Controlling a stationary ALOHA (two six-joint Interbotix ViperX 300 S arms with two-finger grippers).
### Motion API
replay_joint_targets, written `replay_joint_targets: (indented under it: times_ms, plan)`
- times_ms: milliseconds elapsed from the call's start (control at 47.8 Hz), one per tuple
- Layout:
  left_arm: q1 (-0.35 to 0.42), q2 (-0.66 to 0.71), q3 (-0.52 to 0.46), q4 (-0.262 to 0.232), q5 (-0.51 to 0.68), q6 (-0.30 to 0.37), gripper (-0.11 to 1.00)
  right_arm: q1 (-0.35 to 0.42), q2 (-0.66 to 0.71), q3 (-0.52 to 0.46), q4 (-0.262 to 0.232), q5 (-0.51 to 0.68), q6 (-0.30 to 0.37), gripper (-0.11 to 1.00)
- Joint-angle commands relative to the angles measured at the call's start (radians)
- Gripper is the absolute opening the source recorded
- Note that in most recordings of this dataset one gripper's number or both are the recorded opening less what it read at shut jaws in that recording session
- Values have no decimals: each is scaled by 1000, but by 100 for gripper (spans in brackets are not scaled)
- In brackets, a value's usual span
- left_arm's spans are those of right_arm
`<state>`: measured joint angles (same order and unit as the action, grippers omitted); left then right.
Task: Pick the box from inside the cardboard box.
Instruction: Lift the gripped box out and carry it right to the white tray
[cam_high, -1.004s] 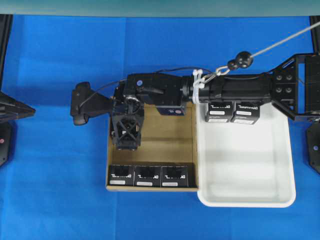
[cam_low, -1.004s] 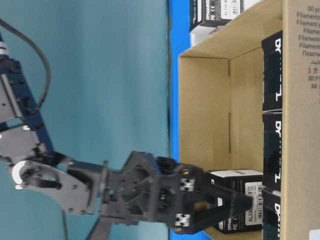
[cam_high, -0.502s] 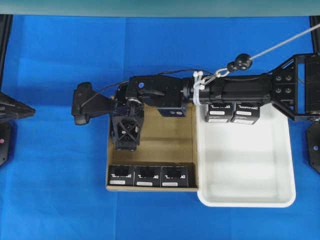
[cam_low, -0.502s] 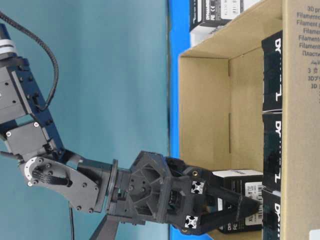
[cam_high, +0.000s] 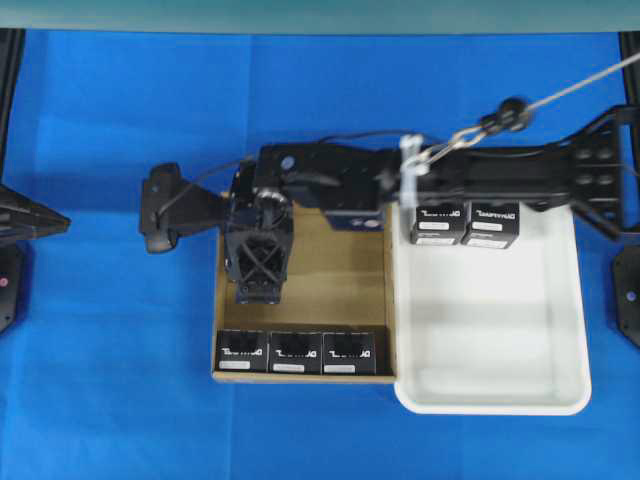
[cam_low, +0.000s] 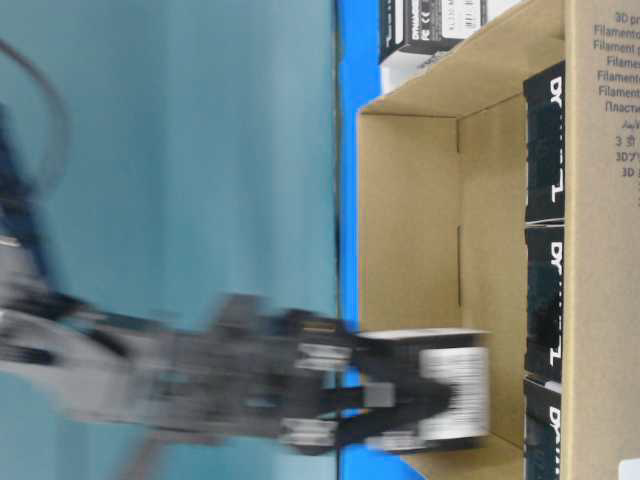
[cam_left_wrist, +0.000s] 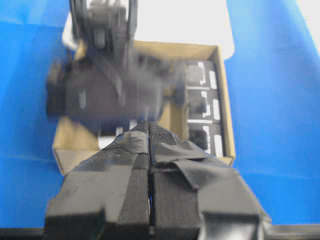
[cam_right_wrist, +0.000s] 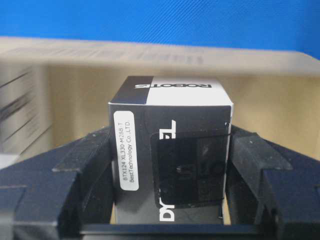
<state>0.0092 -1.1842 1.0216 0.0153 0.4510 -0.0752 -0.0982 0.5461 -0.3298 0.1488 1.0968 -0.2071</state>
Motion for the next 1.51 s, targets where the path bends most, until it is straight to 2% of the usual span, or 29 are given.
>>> replay_joint_targets:
  times_ms: [0, 230, 439, 607, 711, 879, 1046, 1172, 1339, 1486]
  plan:
    - [-2, 6, -25, 3, -5, -2, -7, -18, -78, -17, 3, 48, -2, 61]
    - [-2, 3, -26, 2, -8, -14, -7, -64, -239, -8, 3, 186, 2, 61]
    - [-2, 2, -29, 2, -23, -14, -7, -95, -380, 20, 3, 264, 9, 61]
    - [-2, 2, -32, 3, -26, -15, -7, -100, -443, 20, 3, 350, 14, 61]
    - [-2, 2, -34, 2, -26, -15, -7, -101, -485, 11, -2, 393, 43, 61]
    - [-2, 5, -32, 2, -26, -15, -7, -115, -561, 57, -2, 422, 54, 61]
    - [-2, 6, -29, 3, -20, -14, -7, -117, -660, 195, -3, 417, 55, 61]
    - [-2, 8, -28, 3, -20, -15, -7, -110, -733, 374, -2, 376, 54, 61]
    - [-2, 8, -29, 3, -20, -17, -7, -92, -828, 595, -2, 210, 55, 61]
    - [0, 9, -29, 3, -20, -15, -7, -54, -854, 753, -3, 72, 48, 61]
